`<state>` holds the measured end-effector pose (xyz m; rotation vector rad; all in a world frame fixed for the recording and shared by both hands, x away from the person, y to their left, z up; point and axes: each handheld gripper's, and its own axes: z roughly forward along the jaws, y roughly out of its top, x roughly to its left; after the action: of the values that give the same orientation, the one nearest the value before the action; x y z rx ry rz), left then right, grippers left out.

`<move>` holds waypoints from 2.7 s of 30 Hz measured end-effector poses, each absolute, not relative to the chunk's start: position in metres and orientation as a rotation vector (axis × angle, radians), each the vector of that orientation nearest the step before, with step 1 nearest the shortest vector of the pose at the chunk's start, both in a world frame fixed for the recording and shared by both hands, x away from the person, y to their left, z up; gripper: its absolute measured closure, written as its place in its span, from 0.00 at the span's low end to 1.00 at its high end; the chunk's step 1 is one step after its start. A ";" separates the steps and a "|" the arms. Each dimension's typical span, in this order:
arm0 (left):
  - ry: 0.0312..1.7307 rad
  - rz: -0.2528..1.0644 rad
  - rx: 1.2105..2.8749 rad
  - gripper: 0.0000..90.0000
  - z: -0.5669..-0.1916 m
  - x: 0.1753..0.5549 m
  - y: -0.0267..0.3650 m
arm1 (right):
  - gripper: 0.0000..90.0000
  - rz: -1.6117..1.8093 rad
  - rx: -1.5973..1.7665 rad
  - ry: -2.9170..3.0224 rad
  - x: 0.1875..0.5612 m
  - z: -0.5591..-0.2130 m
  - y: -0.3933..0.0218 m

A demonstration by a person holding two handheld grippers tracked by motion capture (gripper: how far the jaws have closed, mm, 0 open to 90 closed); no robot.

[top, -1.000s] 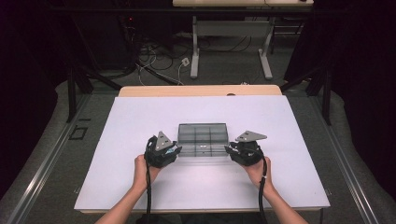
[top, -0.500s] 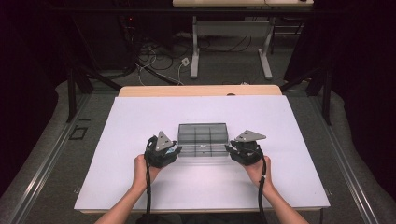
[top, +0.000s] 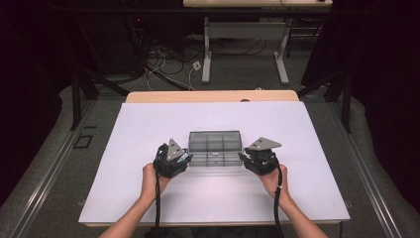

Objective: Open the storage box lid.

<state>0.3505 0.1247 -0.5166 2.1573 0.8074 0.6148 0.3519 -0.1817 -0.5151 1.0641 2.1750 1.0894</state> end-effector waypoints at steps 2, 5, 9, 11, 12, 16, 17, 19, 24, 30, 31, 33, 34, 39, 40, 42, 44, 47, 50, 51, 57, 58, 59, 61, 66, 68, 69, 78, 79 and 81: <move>0.812 0.625 2.156 0.74 -0.517 0.351 0.123 | 0.76 1.086 1.065 2.182 0.352 -0.513 -0.182; 0.819 0.612 2.152 0.74 -0.515 0.352 0.122 | 0.76 1.078 1.050 2.174 0.351 -0.510 -0.181; 0.818 0.614 2.155 0.74 -0.512 0.354 0.122 | 0.76 1.069 1.051 2.185 0.353 -0.508 -0.181; 0.812 0.620 2.156 0.74 -0.511 0.355 0.123 | 0.76 1.070 1.049 2.187 0.354 -0.507 -0.180; 0.809 0.614 2.164 0.74 -0.510 0.355 0.123 | 0.76 1.061 1.048 2.191 0.354 -0.506 -0.180; 0.800 0.629 2.153 0.75 -0.506 0.358 0.122 | 0.75 1.064 1.050 2.187 0.356 -0.503 -0.178; 0.795 0.633 2.160 0.75 -0.504 0.358 0.122 | 0.75 1.058 1.049 2.187 0.356 -0.502 -0.179; 0.805 0.631 2.149 0.75 -0.503 0.359 0.121 | 0.75 1.061 1.052 2.186 0.358 -0.500 -0.179; 0.798 0.641 2.153 0.77 -0.499 0.361 0.121 | 0.76 1.050 1.050 2.199 0.361 -0.495 -0.178; 0.788 0.639 2.174 0.80 -0.492 0.365 0.124 | 0.78 1.028 1.031 2.201 0.363 -0.489 -0.177; 0.796 0.619 2.172 0.80 -0.490 0.366 0.123 | 0.78 1.038 1.032 2.195 0.364 -0.489 -0.177; 0.799 0.615 2.172 0.80 -0.488 0.366 0.122 | 0.78 1.032 1.033 2.201 0.365 -0.486 -0.177; 0.792 0.617 2.178 0.80 -0.486 0.368 0.122 | 0.78 1.026 1.035 2.196 0.365 -0.485 -0.176; 0.798 0.604 2.177 0.81 -0.481 0.372 0.122 | 0.79 1.004 1.024 2.202 0.371 -0.479 -0.174; 0.798 0.609 2.173 0.81 -0.480 0.373 0.122 | 0.79 0.999 1.036 2.200 0.371 -0.478 -0.173; 0.801 0.601 2.178 0.81 -0.478 0.375 0.122 | 0.79 0.990 1.026 2.203 0.374 -0.476 -0.173; 0.799 0.608 2.180 0.82 -0.475 0.377 0.122 | 0.80 0.983 1.033 2.203 0.376 -0.473 -0.172; 0.808 0.602 2.178 0.83 -0.472 0.380 0.122 | 0.81 0.976 1.024 2.205 0.381 -0.470 -0.172; 0.809 0.604 2.180 0.85 -0.469 0.383 0.123 | 0.82 0.967 1.044 2.211 0.384 -0.467 -0.171; 0.815 0.608 2.174 0.85 -0.468 0.384 0.122 | 0.82 0.966 1.033 2.206 0.385 -0.467 -0.171; 0.816 0.592 2.190 0.87 -0.462 0.391 0.124 | 0.84 0.940 1.041 2.229 0.393 -0.460 -0.170; 0.823 0.588 2.183 0.88 -0.461 0.392 0.123 | 0.84 0.943 1.043 2.229 0.395 -0.459 -0.170; 0.823 0.576 2.192 0.88 -0.459 0.394 0.125 | 0.84 0.942 1.042 2.234 0.396 -0.458 -0.170; 0.829 0.583 2.176 0.88 -0.459 0.396 0.124 | 0.85 0.936 1.039 2.239 0.399 -0.456 -0.170; 0.820 0.581 2.199 0.89 -0.455 0.400 0.123 | 0.85 0.915 1.060 2.260 0.404 -0.451 -0.169; 0.829 0.571 2.199 0.89 -0.454 0.402 0.123 | 0.85 0.919 1.051 2.256 0.407 -0.451 -0.169; 0.831 0.578 2.189 0.89 -0.454 0.403 0.122 | 0.86 0.914 1.061 2.253 0.408 -0.451 -0.168; 0.847 0.536 2.213 0.89 -0.449 0.412 0.121 | 0.86 0.890 1.063 2.284 0.417 -0.447 -0.167; 0.853 0.532 2.217 0.89 -0.448 0.414 0.121 | 0.86 0.875 1.064 2.291 0.418 -0.445 -0.167; 0.866 0.505 2.214 0.88 -0.446 0.417 0.121 | 0.86 0.866 1.065 2.304 0.420 -0.444 -0.167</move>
<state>0.4166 0.1213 -0.4462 2.2139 0.8655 0.5053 0.4198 -0.1666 -0.4439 1.0646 2.3043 0.8660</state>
